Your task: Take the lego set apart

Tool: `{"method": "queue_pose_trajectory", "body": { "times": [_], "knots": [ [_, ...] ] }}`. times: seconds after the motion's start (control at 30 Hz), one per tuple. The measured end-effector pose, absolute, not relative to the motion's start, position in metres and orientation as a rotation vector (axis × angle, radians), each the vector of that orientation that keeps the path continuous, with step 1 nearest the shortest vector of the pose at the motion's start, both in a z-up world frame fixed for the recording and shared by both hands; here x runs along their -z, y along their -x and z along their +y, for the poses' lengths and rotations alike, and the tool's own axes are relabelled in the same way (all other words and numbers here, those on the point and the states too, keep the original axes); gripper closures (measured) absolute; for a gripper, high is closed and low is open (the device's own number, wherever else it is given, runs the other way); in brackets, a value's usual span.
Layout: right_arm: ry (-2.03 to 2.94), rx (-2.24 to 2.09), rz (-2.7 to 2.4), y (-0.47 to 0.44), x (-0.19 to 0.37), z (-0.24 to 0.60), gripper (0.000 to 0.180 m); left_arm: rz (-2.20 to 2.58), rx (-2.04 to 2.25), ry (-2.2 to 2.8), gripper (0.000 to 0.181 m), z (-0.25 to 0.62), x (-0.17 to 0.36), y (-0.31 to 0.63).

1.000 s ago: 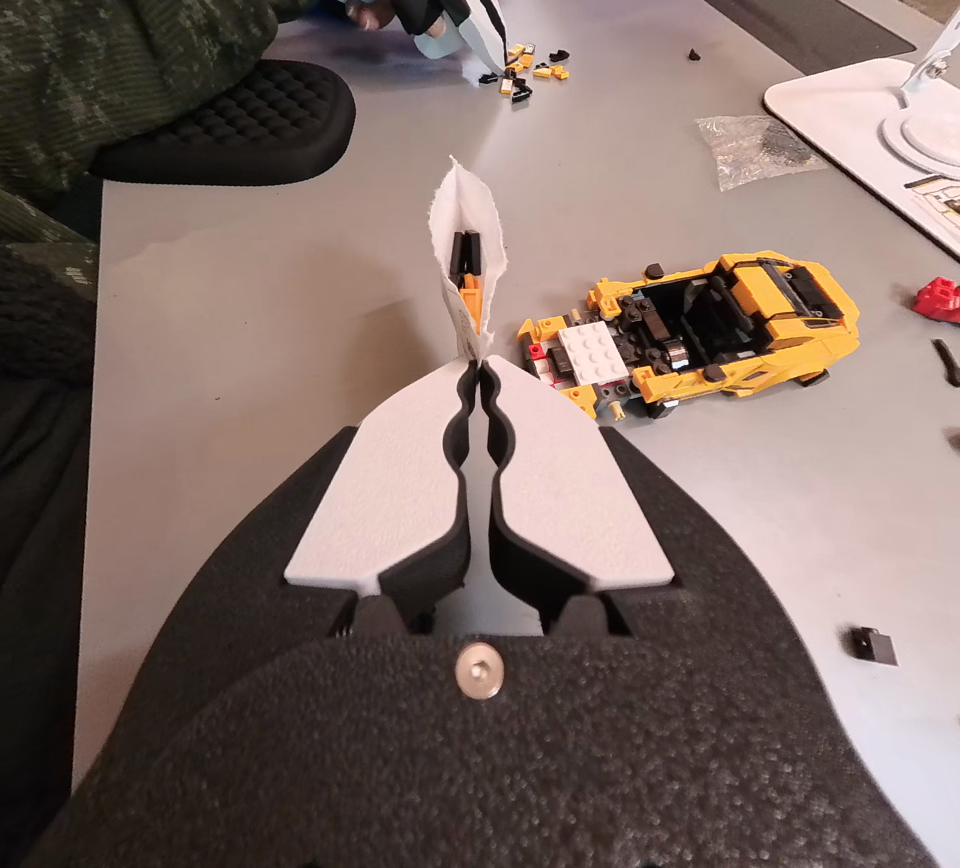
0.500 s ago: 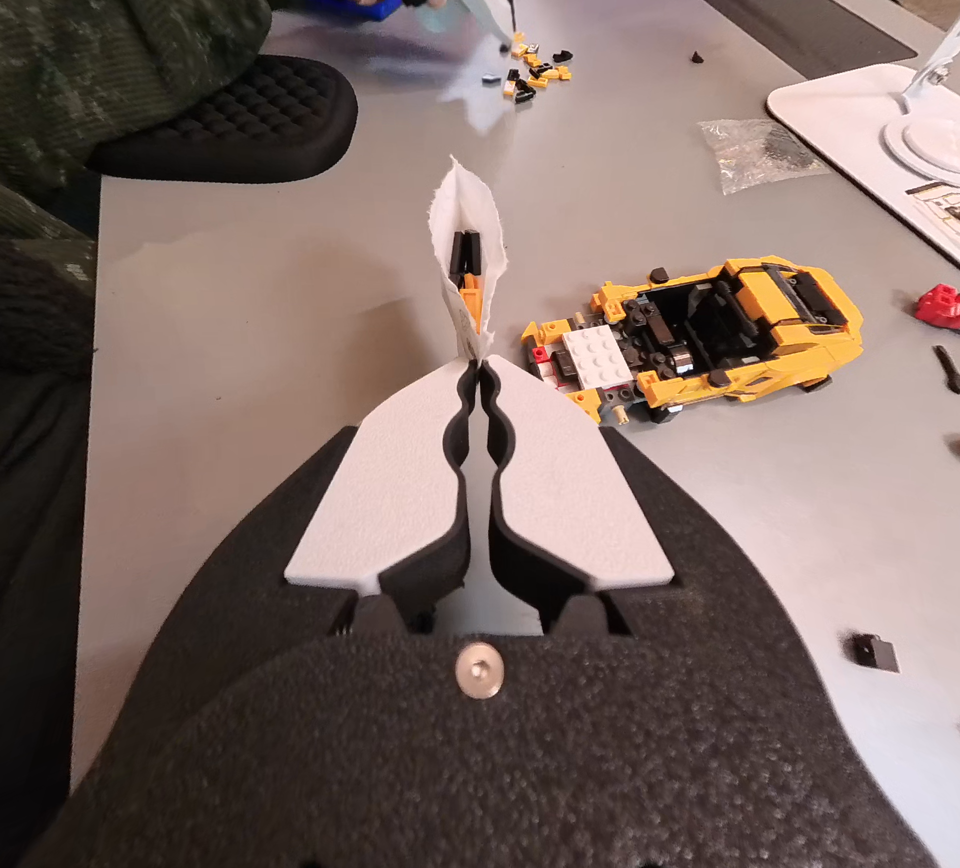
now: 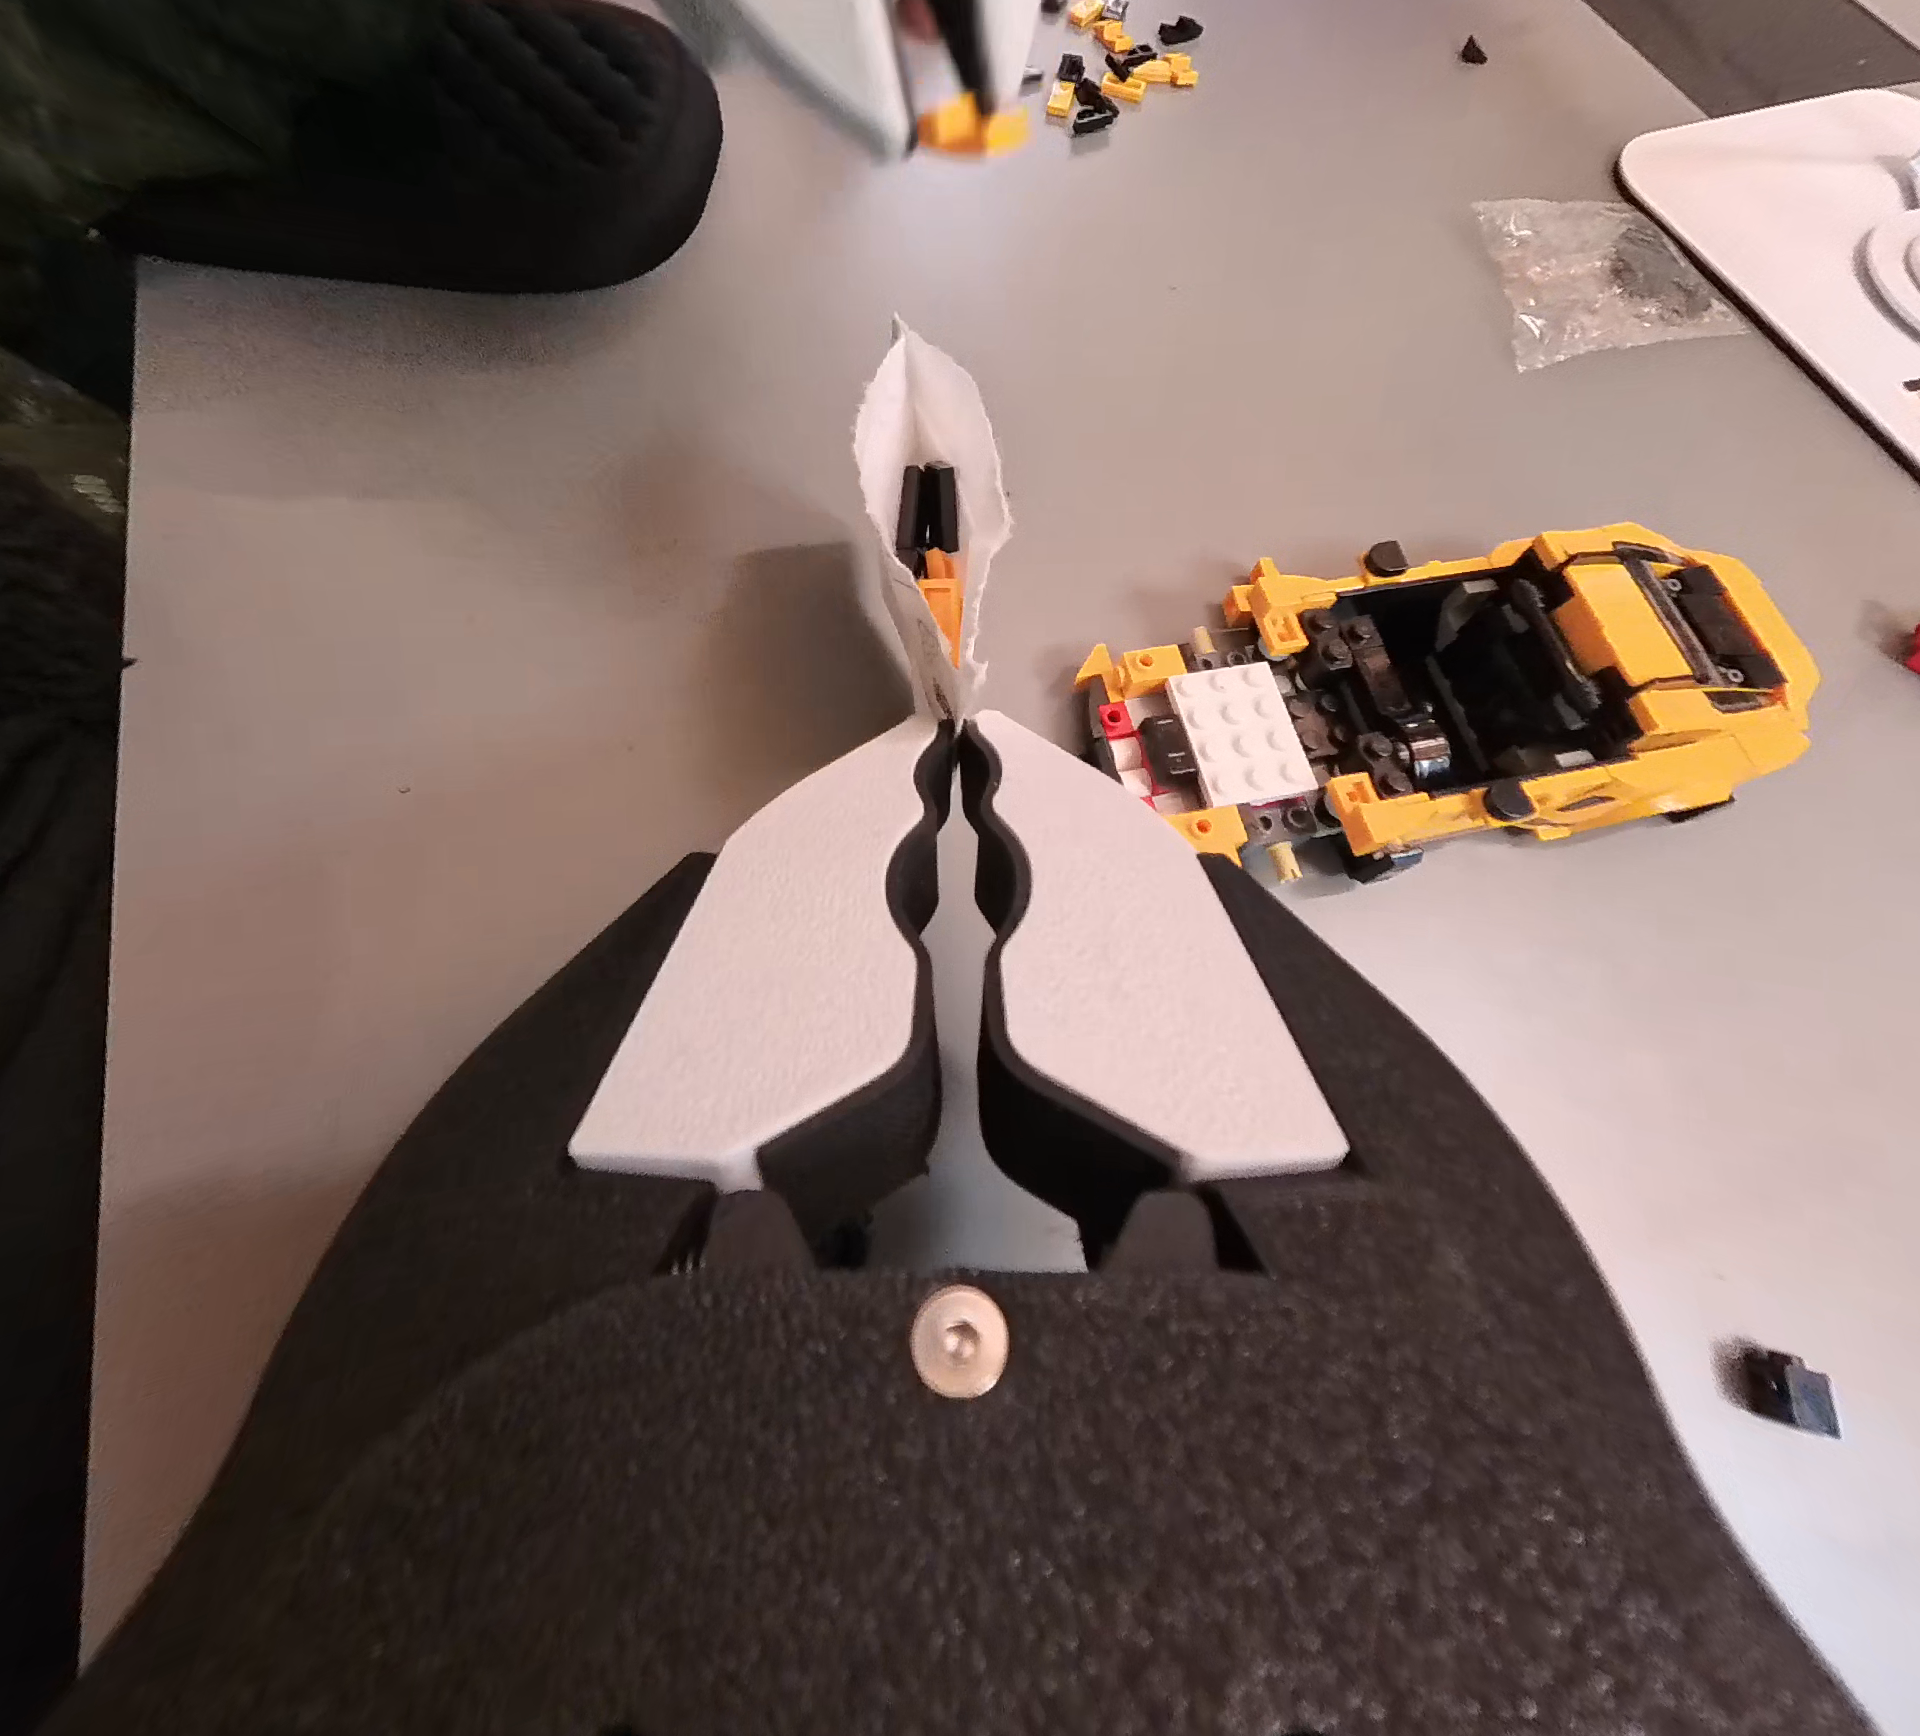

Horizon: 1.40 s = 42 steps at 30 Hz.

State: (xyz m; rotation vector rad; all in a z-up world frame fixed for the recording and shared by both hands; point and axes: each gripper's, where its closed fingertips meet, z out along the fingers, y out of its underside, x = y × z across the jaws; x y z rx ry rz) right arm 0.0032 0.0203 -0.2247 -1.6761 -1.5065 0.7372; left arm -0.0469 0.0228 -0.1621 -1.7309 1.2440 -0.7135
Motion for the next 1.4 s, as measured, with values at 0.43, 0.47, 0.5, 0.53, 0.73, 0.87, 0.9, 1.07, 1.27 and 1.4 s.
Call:
{"method": "queue_pose_trajectory", "body": {
  "times": [0.43, 0.47, 0.5, 0.53, 0.73, 0.87, 0.9, 1.07, 1.27, 1.4],
  "knots": [
    [1.666, -0.751, -1.511, -0.002, 0.225, 0.017, 0.179, 1.415, 0.659, 1.756, 0.168, 0.010, 0.191, 0.018],
    [1.665, -0.752, -1.510, -0.002, 0.225, 0.017, 0.179, 1.418, 0.656, 1.749, 0.164, 0.010, 0.191, 0.019],
    [1.665, -0.752, -1.510, -0.002, 0.225, 0.017, 0.179, 1.423, 0.653, 1.744, 0.162, 0.009, 0.190, 0.019],
    [1.664, -0.753, -1.510, -0.002, 0.225, 0.017, 0.179, 1.429, 0.649, 1.743, 0.162, 0.009, 0.191, 0.019],
    [1.665, -0.754, -1.506, -0.003, 0.224, 0.017, 0.179, 1.425, 0.607, 1.720, 0.158, 0.011, 0.184, 0.034],
    [1.666, -0.756, -1.500, -0.004, 0.224, 0.017, 0.179, 1.152, 0.427, 1.795, 0.159, 0.052, 0.164, 0.093],
    [1.666, -0.757, -1.501, -0.004, 0.224, 0.017, 0.179, 1.048, 0.361, 1.840, 0.159, 0.066, 0.162, 0.118],
    [1.665, -0.759, -1.507, -0.003, 0.224, 0.016, 0.179, 0.632, 0.094, 2.148, 0.151, 0.103, 0.195, 0.232],
    [1.665, -0.761, -1.502, -0.004, 0.224, 0.016, 0.179, 0.557, 0.172, 2.372, 0.145, 0.095, 0.242, 0.260],
    [1.658, -0.759, -1.500, -0.005, 0.222, 0.016, 0.179, 0.586, 0.113, 2.456, 0.139, 0.095, 0.264, 0.268]
  ]
}}
